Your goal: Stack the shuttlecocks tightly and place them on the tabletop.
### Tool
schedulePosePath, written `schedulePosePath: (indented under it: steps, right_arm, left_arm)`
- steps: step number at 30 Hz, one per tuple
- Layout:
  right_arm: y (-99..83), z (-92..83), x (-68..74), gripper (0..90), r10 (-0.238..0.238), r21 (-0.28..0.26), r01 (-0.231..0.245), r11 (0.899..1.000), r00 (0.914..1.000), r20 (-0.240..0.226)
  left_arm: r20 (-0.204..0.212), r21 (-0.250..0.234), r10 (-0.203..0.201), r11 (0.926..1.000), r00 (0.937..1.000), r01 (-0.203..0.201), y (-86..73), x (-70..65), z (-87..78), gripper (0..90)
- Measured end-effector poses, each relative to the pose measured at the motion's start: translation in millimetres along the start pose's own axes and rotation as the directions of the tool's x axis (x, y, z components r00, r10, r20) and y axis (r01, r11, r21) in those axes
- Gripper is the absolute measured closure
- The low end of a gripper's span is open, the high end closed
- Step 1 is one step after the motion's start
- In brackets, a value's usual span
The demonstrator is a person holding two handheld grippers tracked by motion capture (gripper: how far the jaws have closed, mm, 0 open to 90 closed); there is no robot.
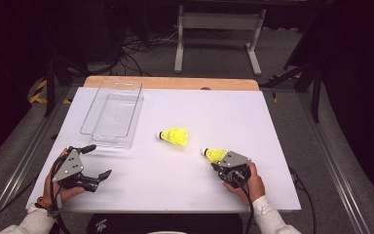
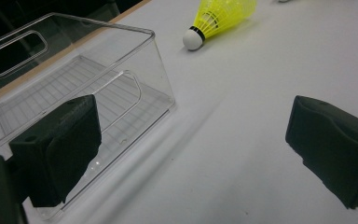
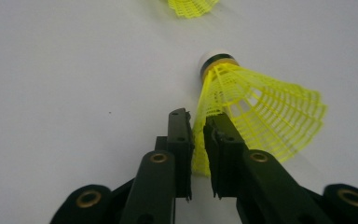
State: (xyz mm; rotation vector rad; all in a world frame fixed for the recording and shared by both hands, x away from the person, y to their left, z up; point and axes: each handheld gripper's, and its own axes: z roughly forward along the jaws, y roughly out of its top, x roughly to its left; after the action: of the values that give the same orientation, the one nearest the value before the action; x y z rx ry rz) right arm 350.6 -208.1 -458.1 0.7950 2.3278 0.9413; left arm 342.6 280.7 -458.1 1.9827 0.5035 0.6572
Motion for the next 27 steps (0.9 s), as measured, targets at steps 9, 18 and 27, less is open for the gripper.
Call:
schedulePosePath:
  steps: [9, 18, 27]
  right_arm:
    - [-0.1, -1.6, -0.8, 90.0, -0.004, -0.016, 0.005, 1.000, 0.9995, 0.032]
    - [0.0, -5.4, -2.1, 90.0, -0.004, -0.052, 0.007, 0.999, 0.9988, 0.049]
    - [0.6, -7.6, -3.4, 90.0, -0.005, -0.079, 0.009, 0.997, 0.9989, 0.047]
  left_arm:
    - [0.001, -0.001, -0.003, 1.0000, 1.0000, 0.003, -0.1, -0.2, 0.3, 4.3]
    - [0.003, -0.001, -0.002, 1.0000, 1.0000, 0.002, -0.1, -0.2, 0.5, 4.2]
    - [0.004, -0.002, -0.003, 1.0000, 1.0000, 0.003, -0.2, -0.1, 0.5, 4.2]
